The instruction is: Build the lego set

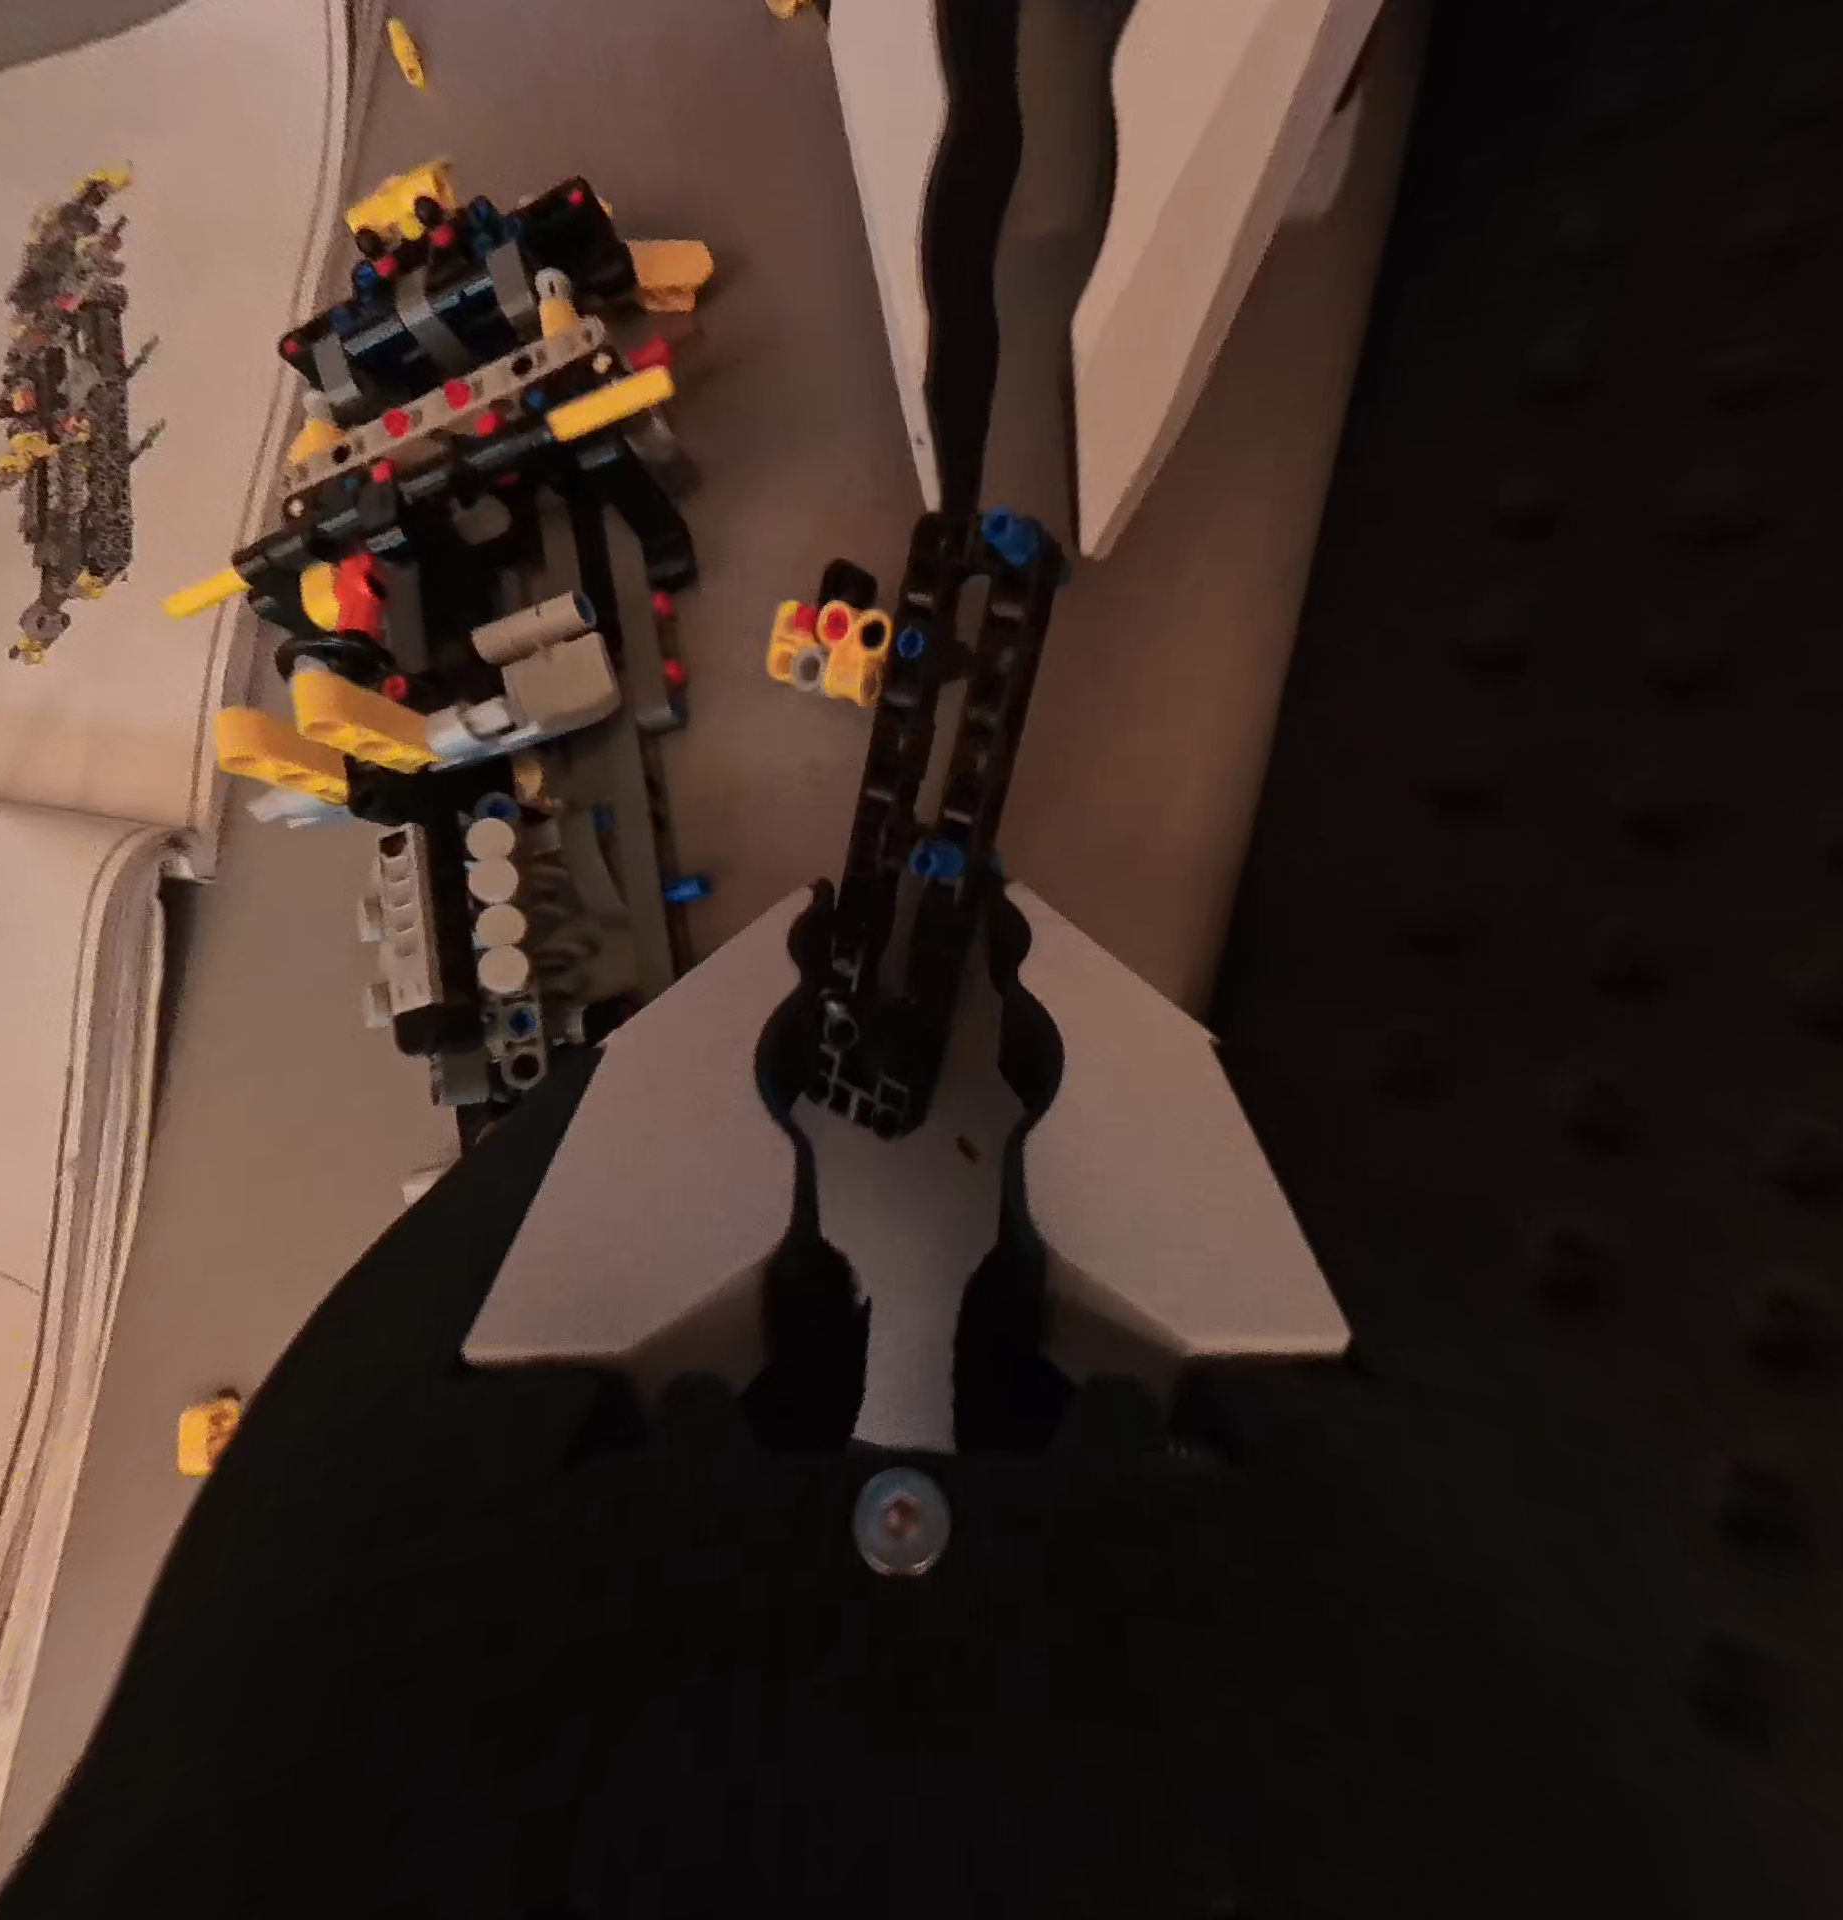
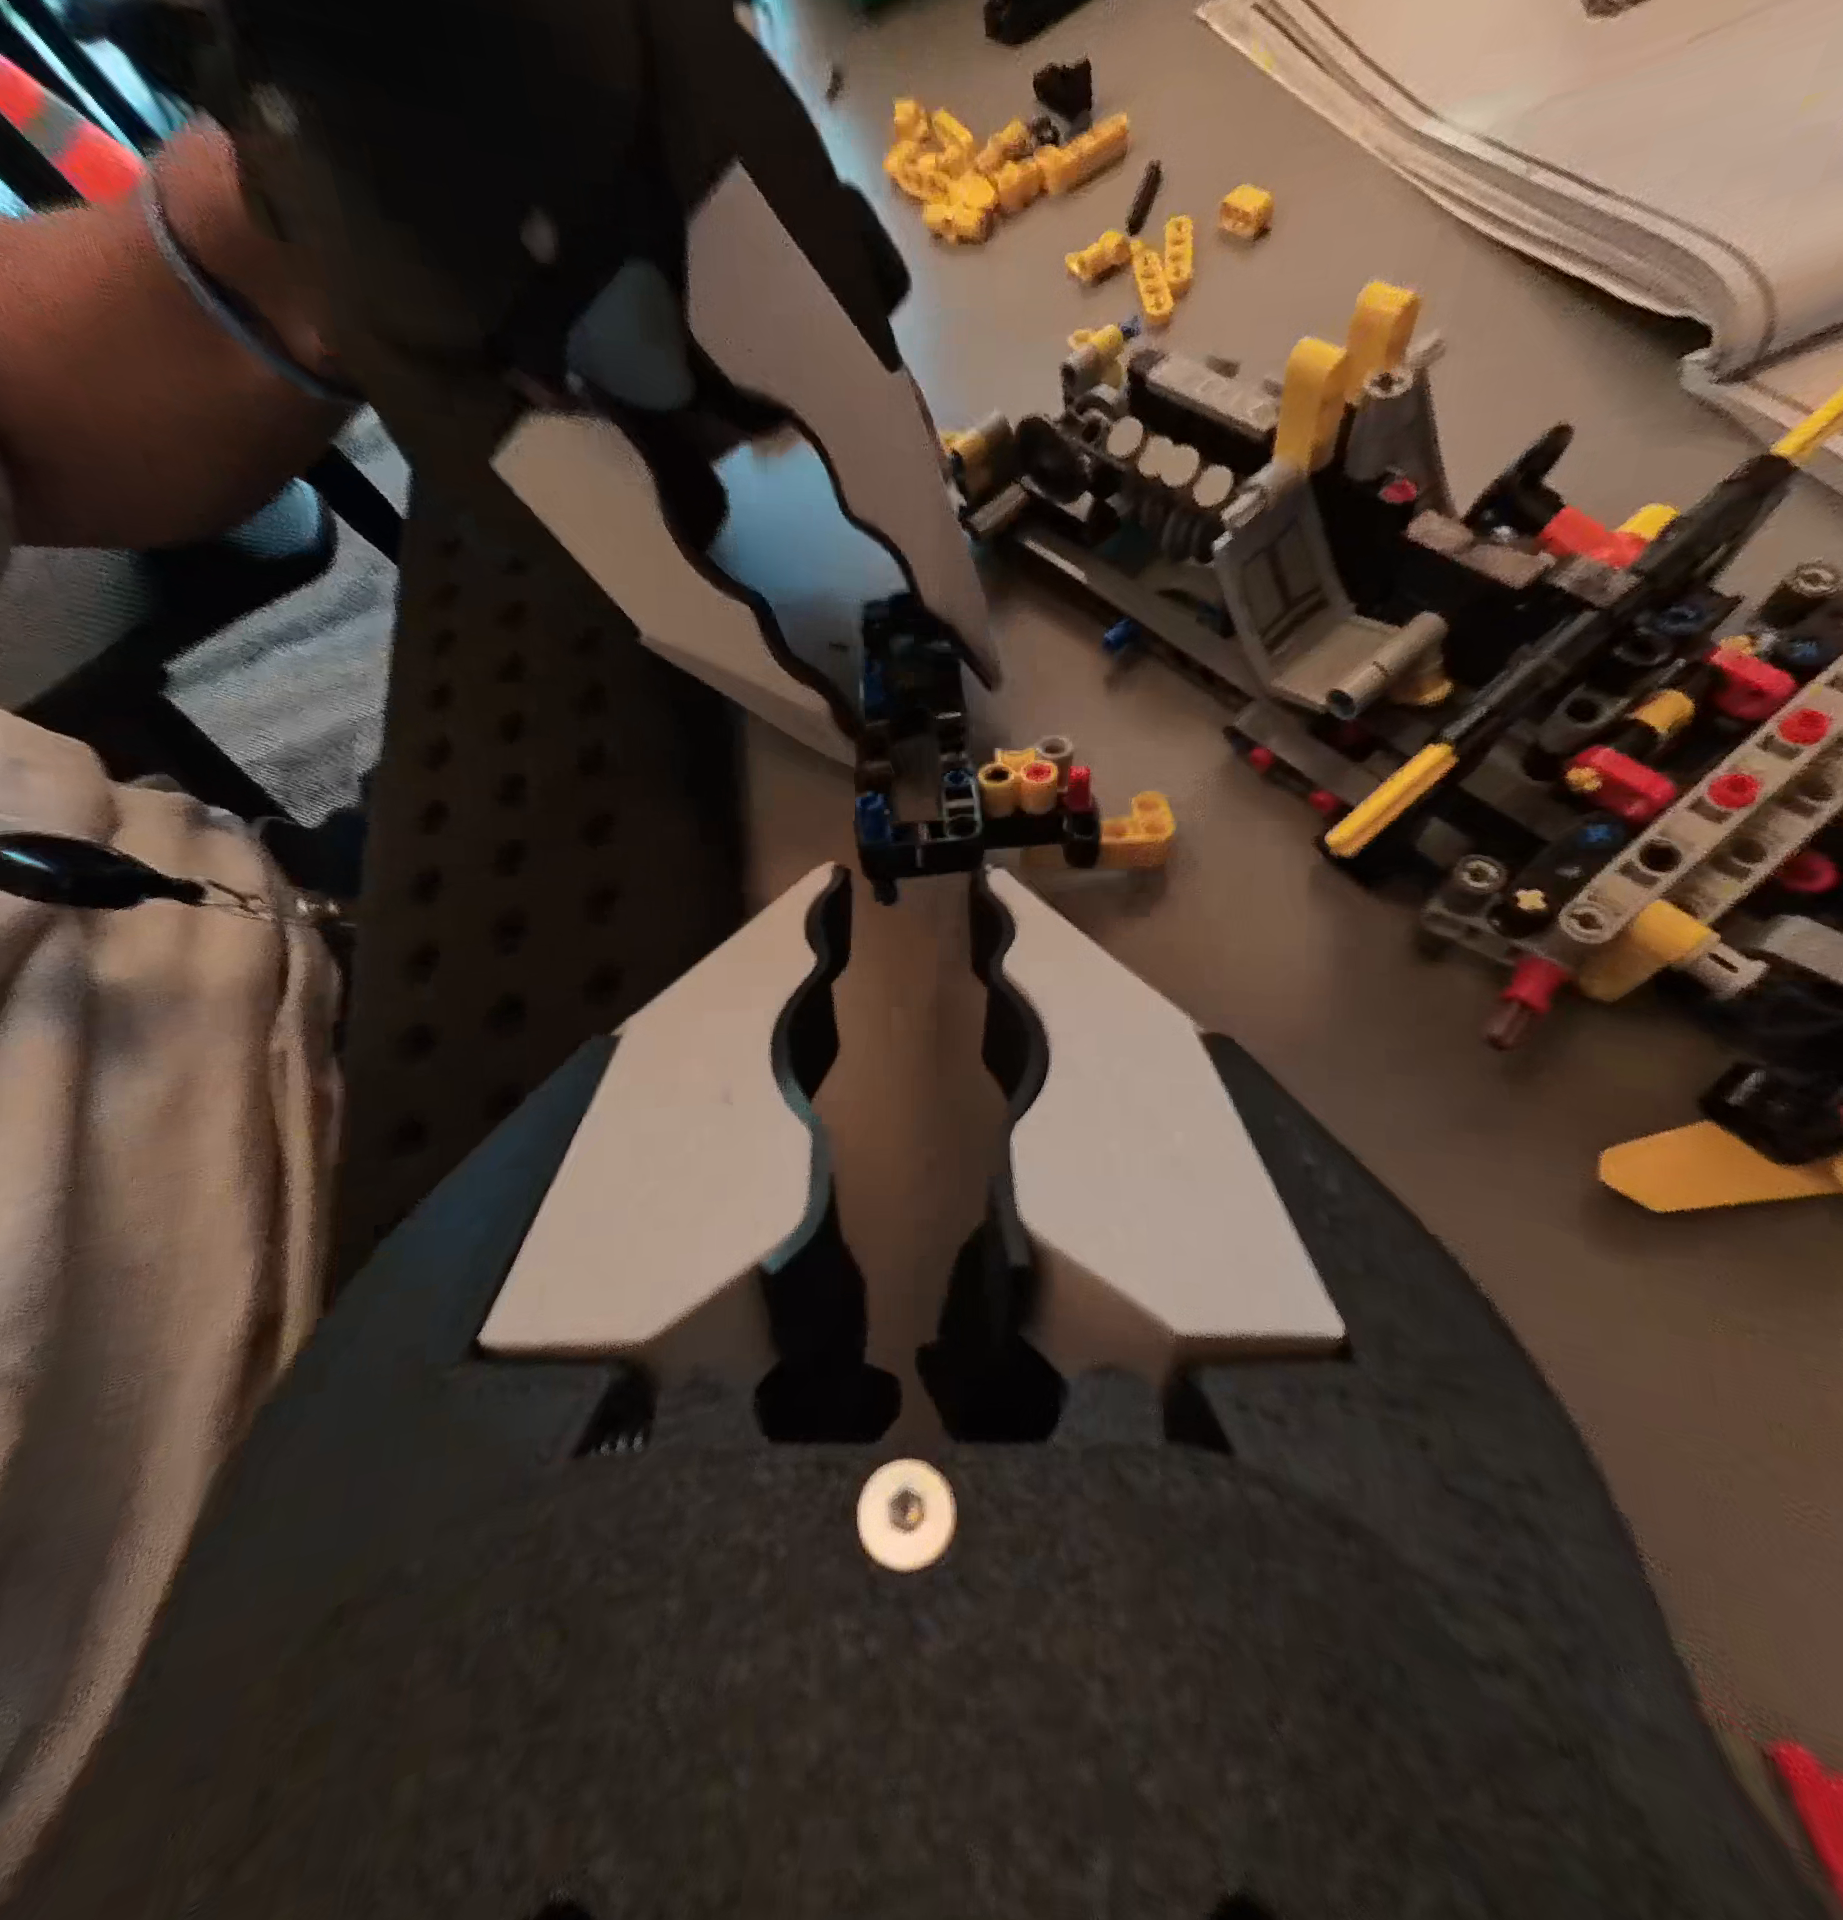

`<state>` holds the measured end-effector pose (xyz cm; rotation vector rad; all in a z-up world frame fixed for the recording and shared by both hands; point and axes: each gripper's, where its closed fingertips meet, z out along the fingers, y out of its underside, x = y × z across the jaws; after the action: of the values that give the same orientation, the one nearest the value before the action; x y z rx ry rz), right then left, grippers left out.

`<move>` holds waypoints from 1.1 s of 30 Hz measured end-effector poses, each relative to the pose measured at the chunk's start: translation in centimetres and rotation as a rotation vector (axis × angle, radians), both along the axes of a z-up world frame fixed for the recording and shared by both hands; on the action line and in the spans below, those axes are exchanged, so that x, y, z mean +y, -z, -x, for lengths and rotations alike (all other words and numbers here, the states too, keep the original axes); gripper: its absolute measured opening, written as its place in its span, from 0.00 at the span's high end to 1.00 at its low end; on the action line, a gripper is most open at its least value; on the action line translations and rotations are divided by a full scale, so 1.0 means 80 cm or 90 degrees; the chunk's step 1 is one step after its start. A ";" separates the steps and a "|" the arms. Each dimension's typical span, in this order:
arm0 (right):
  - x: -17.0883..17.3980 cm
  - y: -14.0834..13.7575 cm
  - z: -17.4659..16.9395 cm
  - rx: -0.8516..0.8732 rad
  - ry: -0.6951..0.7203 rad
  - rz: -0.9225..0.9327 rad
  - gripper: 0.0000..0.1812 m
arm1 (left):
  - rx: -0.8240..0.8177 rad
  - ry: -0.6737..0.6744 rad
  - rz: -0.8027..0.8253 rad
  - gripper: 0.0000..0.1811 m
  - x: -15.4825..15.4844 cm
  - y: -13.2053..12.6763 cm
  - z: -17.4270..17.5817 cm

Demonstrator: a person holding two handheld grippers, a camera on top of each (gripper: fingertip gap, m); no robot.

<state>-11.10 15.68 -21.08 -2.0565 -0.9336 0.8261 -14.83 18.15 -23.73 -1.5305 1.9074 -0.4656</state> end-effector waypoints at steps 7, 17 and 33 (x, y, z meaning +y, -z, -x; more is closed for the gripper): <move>-0.013 -0.050 0.020 0.136 -0.034 -0.021 0.87 | -0.076 0.001 -0.154 0.85 0.006 -0.027 -0.008; -0.002 -0.135 0.024 0.493 -0.035 0.094 0.76 | -0.380 0.090 -0.249 0.85 -0.035 -0.117 -0.006; 0.026 -0.091 0.049 0.260 0.151 0.013 0.91 | -0.243 0.010 -0.161 0.85 -0.014 -0.067 0.026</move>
<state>-15.01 17.73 -13.78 -1.8697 -0.4496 1.0723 -16.89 17.04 -18.39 -1.1687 1.6135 -0.4658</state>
